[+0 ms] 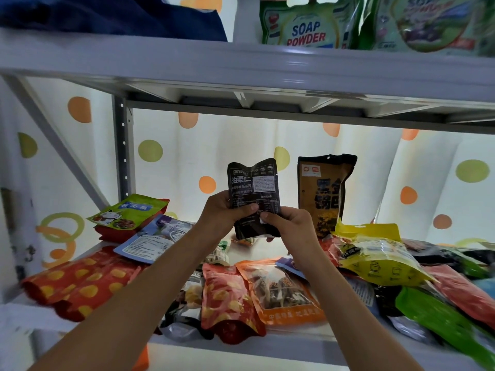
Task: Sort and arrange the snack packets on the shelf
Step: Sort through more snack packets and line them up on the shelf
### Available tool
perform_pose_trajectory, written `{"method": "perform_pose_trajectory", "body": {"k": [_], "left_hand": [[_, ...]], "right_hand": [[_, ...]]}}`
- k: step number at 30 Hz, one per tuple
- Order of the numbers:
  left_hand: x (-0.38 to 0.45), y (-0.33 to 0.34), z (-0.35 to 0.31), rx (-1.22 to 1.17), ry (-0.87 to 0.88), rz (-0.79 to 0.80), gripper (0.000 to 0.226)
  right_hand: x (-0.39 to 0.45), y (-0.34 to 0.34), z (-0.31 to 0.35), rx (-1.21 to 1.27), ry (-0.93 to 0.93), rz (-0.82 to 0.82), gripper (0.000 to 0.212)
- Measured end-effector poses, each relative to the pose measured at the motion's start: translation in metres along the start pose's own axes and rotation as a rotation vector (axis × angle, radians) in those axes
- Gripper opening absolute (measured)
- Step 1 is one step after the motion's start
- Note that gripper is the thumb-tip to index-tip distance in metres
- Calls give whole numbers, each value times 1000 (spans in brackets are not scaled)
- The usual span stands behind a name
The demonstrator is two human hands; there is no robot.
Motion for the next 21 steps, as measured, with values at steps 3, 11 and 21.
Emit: {"method": "perform_pose_trajectory", "body": {"k": [3,11,21], "left_hand": [[2,-1,4,28,-34,-7,27],[2,-17,-6,526,112,-353,36],[6,-27,6,-13,-121,-133,19]], "right_hand": [[2,0,-1,-80,-19,-25,12],[6,20,-1,-168,-74,-70,13],[14,55,3,-107,1,165,50]]}}
Point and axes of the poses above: each hand's wrist, its own x-axis towards the middle knuckle, its own y-axis out of the palm, z = x × y, the point moved 6 cm from there along x, towards the middle knuckle, and after that the axes turned 2 degrees about -z, right-handed, at the moved point
